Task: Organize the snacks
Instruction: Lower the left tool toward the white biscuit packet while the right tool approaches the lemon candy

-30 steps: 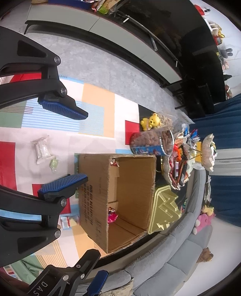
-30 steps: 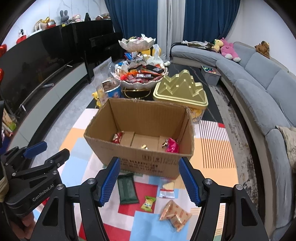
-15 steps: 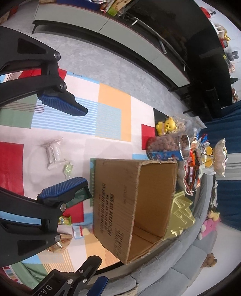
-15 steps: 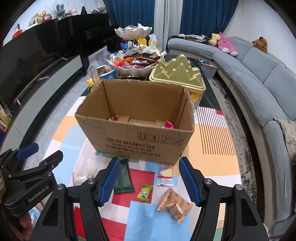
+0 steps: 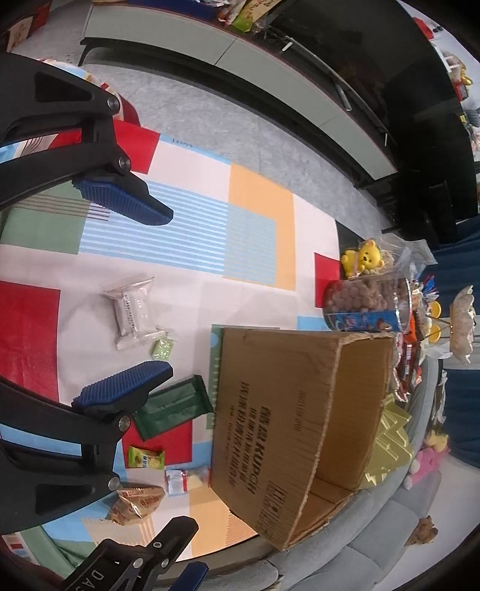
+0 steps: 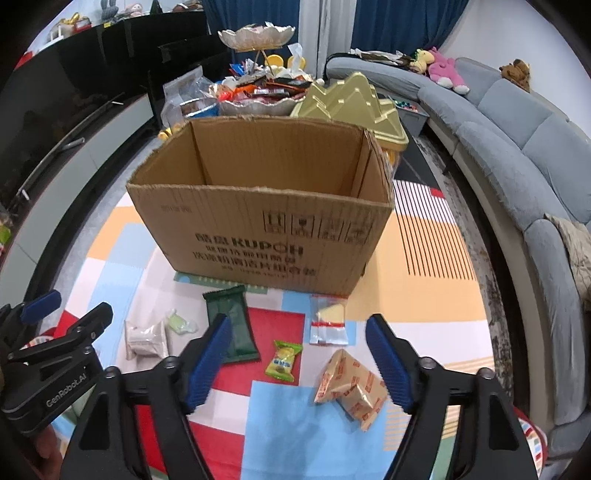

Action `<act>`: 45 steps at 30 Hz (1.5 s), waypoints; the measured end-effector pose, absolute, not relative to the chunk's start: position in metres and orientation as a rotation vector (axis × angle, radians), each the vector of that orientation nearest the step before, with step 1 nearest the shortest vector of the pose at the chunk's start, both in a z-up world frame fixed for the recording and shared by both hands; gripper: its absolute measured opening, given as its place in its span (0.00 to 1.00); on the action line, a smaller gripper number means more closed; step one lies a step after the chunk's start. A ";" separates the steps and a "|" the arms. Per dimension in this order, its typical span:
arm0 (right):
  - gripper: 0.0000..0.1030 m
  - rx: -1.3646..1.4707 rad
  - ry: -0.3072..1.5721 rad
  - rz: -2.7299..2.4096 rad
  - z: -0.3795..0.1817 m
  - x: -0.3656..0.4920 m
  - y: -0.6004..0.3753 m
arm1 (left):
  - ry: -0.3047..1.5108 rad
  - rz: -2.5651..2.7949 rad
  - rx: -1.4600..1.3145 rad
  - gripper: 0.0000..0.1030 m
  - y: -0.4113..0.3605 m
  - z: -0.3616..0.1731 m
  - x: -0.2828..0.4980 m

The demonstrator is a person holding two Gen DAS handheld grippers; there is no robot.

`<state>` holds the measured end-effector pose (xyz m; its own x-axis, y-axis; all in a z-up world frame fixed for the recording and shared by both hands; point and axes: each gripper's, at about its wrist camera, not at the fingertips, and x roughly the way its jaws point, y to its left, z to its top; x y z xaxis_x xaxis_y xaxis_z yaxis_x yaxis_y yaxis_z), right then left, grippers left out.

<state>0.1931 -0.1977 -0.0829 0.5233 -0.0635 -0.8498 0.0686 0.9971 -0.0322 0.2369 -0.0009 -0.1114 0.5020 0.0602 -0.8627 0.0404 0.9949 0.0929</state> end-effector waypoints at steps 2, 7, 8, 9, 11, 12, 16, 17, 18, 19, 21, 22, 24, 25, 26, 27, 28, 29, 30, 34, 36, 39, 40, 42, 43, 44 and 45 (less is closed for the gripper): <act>0.74 0.008 1.027 -0.081 -0.089 0.193 -0.198 | 1.049 0.016 0.102 0.75 0.000 -0.117 0.236; 0.74 0.016 1.052 -0.088 -0.104 0.193 -0.199 | 1.063 0.022 0.098 0.76 0.001 -0.129 0.234; 0.74 0.016 1.056 -0.089 -0.107 0.193 -0.199 | 1.067 0.025 0.099 0.76 0.001 -0.133 0.234; 0.74 0.015 1.061 -0.089 -0.110 0.193 -0.199 | 1.069 0.026 0.099 0.76 0.001 -0.135 0.234; 0.74 0.013 1.070 -0.090 -0.115 0.194 -0.199 | 1.079 0.030 0.099 0.76 0.001 -0.142 0.234; 0.74 0.013 1.074 -0.089 -0.117 0.194 -0.199 | 1.082 0.032 0.100 0.76 0.001 -0.144 0.234; 0.74 0.009 1.088 -0.086 -0.125 0.195 -0.199 | 1.101 0.033 0.097 0.76 0.001 -0.155 0.235; 0.74 0.009 1.092 -0.085 -0.127 0.195 -0.199 | 1.105 0.034 0.097 0.76 0.001 -0.158 0.236; 0.74 0.009 1.096 -0.085 -0.129 0.195 -0.199 | 1.107 0.034 0.096 0.76 0.001 -0.160 0.236; 0.74 0.010 1.100 -0.085 -0.131 0.196 -0.200 | 1.112 0.034 0.094 0.76 0.001 -0.162 0.236; 0.74 0.011 1.108 -0.084 -0.134 0.197 -0.200 | 1.116 0.034 0.093 0.76 0.001 -0.165 0.237; 0.74 0.011 1.112 -0.083 -0.136 0.197 -0.200 | 1.119 0.036 0.093 0.76 0.001 -0.167 0.238; 0.74 0.010 1.119 -0.081 -0.141 0.198 -0.201 | 1.125 0.037 0.090 0.76 0.001 -0.170 0.238; 0.74 0.010 1.123 -0.080 -0.143 0.199 -0.201 | 1.130 0.037 0.087 0.76 0.002 -0.173 0.239; 0.74 0.009 1.128 -0.080 -0.145 0.199 -0.200 | 1.133 0.038 0.085 0.76 0.002 -0.174 0.240; 0.74 0.008 1.131 -0.079 -0.147 0.200 -0.200 | 1.138 0.037 0.083 0.76 0.002 -0.176 0.240; 0.74 0.006 1.136 -0.079 -0.149 0.200 -0.200 | 1.143 0.036 0.081 0.76 0.002 -0.178 0.241; 0.74 0.005 1.141 -0.079 -0.151 0.201 -0.199 | 1.147 0.035 0.081 0.76 0.002 -0.181 0.242; 0.74 0.004 1.145 -0.079 -0.153 0.201 -0.199 | 1.151 0.034 0.083 0.76 0.001 -0.183 0.242; 0.74 0.002 1.161 -0.080 -0.162 0.205 -0.199 | 1.171 0.031 0.083 0.76 0.001 -0.192 0.244; 0.74 0.002 1.170 -0.079 -0.167 0.207 -0.198 | 1.175 0.031 0.081 0.76 0.001 -0.195 0.245; 0.74 0.002 1.183 -0.077 -0.174 0.210 -0.197 | 1.182 0.035 0.078 0.76 0.002 -0.198 0.247; 0.74 0.003 1.185 -0.077 -0.176 0.211 -0.197 | 1.184 0.037 0.075 0.76 0.002 -0.199 0.248; 0.74 0.003 1.191 -0.076 -0.181 0.213 -0.196 | 1.189 0.032 0.065 0.76 0.002 -0.201 0.249; 0.74 0.003 1.194 -0.075 -0.182 0.213 -0.196 | 1.189 0.030 0.064 0.76 0.002 -0.203 0.250; 0.74 0.004 1.198 -0.074 -0.185 0.214 -0.196 | 1.189 0.029 0.066 0.76 0.002 -0.203 0.250; 0.74 0.004 1.200 -0.074 -0.186 0.215 -0.196 | 1.190 0.028 0.067 0.76 0.001 -0.204 0.251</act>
